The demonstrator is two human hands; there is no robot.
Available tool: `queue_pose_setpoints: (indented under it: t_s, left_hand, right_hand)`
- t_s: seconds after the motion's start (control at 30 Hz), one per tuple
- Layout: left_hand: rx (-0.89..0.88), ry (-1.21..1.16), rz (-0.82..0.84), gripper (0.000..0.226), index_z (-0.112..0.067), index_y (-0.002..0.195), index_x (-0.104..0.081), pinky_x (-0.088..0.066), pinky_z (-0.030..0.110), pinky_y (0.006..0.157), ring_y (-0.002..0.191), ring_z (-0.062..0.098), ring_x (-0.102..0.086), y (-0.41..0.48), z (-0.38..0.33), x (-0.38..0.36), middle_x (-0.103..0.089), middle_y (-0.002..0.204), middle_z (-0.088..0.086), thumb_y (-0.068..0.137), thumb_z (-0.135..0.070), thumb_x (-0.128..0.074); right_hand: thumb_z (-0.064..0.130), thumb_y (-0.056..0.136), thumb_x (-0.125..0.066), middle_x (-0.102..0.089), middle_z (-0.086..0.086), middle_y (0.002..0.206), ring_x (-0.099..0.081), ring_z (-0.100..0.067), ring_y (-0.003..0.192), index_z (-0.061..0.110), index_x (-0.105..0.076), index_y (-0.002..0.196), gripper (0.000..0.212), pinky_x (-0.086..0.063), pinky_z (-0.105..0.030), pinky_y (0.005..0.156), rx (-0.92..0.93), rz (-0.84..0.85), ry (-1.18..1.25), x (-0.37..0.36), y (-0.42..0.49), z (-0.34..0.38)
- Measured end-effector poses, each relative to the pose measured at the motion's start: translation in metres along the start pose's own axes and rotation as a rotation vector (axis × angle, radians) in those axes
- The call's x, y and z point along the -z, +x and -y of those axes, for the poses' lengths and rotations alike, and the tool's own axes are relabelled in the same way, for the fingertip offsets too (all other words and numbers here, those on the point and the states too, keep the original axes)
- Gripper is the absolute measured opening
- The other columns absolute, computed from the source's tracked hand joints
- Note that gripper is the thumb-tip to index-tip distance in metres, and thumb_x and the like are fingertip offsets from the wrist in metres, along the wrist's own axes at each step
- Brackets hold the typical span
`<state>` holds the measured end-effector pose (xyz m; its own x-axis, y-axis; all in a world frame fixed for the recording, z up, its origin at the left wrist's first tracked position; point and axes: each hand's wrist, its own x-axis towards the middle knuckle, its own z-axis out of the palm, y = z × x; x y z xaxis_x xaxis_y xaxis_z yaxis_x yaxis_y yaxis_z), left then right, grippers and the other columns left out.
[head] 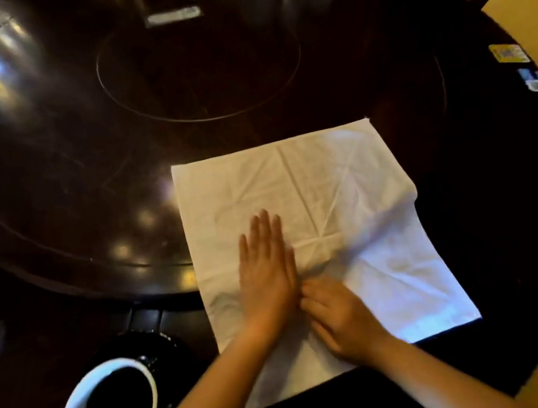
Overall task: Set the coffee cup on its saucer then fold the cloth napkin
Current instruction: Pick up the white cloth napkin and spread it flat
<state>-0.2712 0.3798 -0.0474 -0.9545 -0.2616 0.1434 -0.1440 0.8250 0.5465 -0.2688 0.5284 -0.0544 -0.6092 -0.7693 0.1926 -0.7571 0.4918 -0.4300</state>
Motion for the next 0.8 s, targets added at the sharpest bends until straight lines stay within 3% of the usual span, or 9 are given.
queue_pose_setpoints:
  t_s: [0.03,0.1,0.17,0.33,0.4,0.53,0.6,0.7,0.8]
  left_hand:
    - [-0.036,-0.019,0.016,0.050,-0.007,0.140,-0.032,-0.004,0.035,0.114,0.139,0.029,-0.016,-0.027,-0.002,-0.004,-0.025,0.150,0.012,0.093,-0.026,-0.028]
    - [-0.028,0.017,0.073,0.051,-0.006,0.137,-0.037,-0.007,0.034,0.113,0.139,0.029,-0.022,-0.074,0.008,-0.009,-0.027,0.147,0.010,0.091,-0.025,-0.030]
    - [0.012,0.134,0.157,0.053,-0.007,0.135,-0.040,-0.005,0.034,0.112,0.139,0.025,-0.022,-0.107,0.025,-0.009,-0.031,0.146,0.010,0.090,-0.031,-0.030]
    - [0.011,0.319,0.282,0.059,-0.010,0.136,-0.041,0.001,0.036,0.111,0.135,0.030,-0.028,-0.128,0.039,-0.008,-0.038,0.145,0.011,0.088,-0.042,-0.029]
    - [0.024,0.334,0.260,0.061,-0.012,0.140,-0.032,0.005,0.035,0.111,0.138,0.028,-0.018,-0.130,0.039,-0.008,-0.029,0.149,0.008,0.090,-0.046,-0.024]
    - [0.052,0.378,0.266,0.064,-0.020,0.142,0.002,0.014,0.036,0.115,0.140,0.020,0.013,-0.144,0.042,-0.016,0.003,0.154,0.002,0.087,-0.054,-0.003]
    - [0.080,0.383,0.283,0.066,-0.021,0.140,0.010,0.014,0.038,0.115,0.138,0.018,0.021,-0.150,0.040,-0.019,0.013,0.153,0.001,0.084,-0.056,0.006]
    - [0.099,0.393,0.300,0.078,-0.020,0.139,0.015,0.015,0.039,0.114,0.137,0.018,0.024,-0.162,0.035,-0.019,0.020,0.151,0.002,0.074,-0.062,0.026]
    - [0.113,0.352,0.310,0.077,-0.019,0.139,0.014,0.013,0.039,0.115,0.138,0.019,0.023,-0.176,0.033,-0.017,0.019,0.151,0.003,0.076,-0.062,0.019]
  right_hand:
    - [0.015,0.090,-0.048,-0.067,-0.019,0.114,-0.058,-0.028,0.111,0.003,-0.065,0.108,0.027,-0.049,-0.037,0.094,0.003,0.062,0.017,-0.012,-0.010,0.006]
    - [0.017,0.083,-0.061,-0.059,-0.013,0.129,-0.055,-0.026,0.122,0.006,-0.058,0.122,0.041,-0.045,-0.044,0.099,-0.079,0.132,-0.028,-0.025,-0.017,0.006]
    - [0.031,0.083,-0.058,-0.053,-0.006,0.137,-0.050,-0.022,0.127,0.013,-0.052,0.130,0.051,-0.042,-0.048,0.100,-0.111,0.182,-0.211,-0.029,-0.020,0.001]
    - [0.045,0.087,-0.033,-0.045,-0.005,0.144,-0.044,-0.026,0.131,0.019,-0.045,0.136,0.056,-0.020,-0.039,0.109,-0.245,0.300,-0.351,-0.016,-0.050,-0.022]
    - [0.051,0.089,-0.025,-0.032,-0.005,0.149,-0.034,-0.029,0.137,0.016,-0.037,0.140,0.063,-0.014,-0.036,0.111,-0.340,0.297,-0.364,-0.002,-0.072,-0.042]
    - [0.070,0.076,0.018,0.009,0.006,0.153,0.007,-0.014,0.144,0.023,0.005,0.145,0.084,-0.004,-0.037,0.118,-0.553,0.263,-0.349,0.025,-0.126,-0.081]
    - [0.069,0.081,0.009,0.014,0.007,0.154,0.011,-0.012,0.143,0.025,0.012,0.145,0.078,-0.003,-0.038,0.118,-0.620,0.254,-0.332,0.036,-0.148,-0.090]
    - [0.050,0.095,-0.018,0.017,0.006,0.156,0.015,-0.009,0.142,0.027,0.018,0.142,0.064,0.000,-0.038,0.119,-0.664,0.279,-0.324,0.045,-0.173,-0.095]
    - [0.035,0.099,-0.024,0.012,0.007,0.155,0.009,-0.008,0.143,0.023,0.012,0.144,0.059,-0.002,-0.034,0.118,-0.629,0.266,-0.301,0.051,-0.186,-0.093]
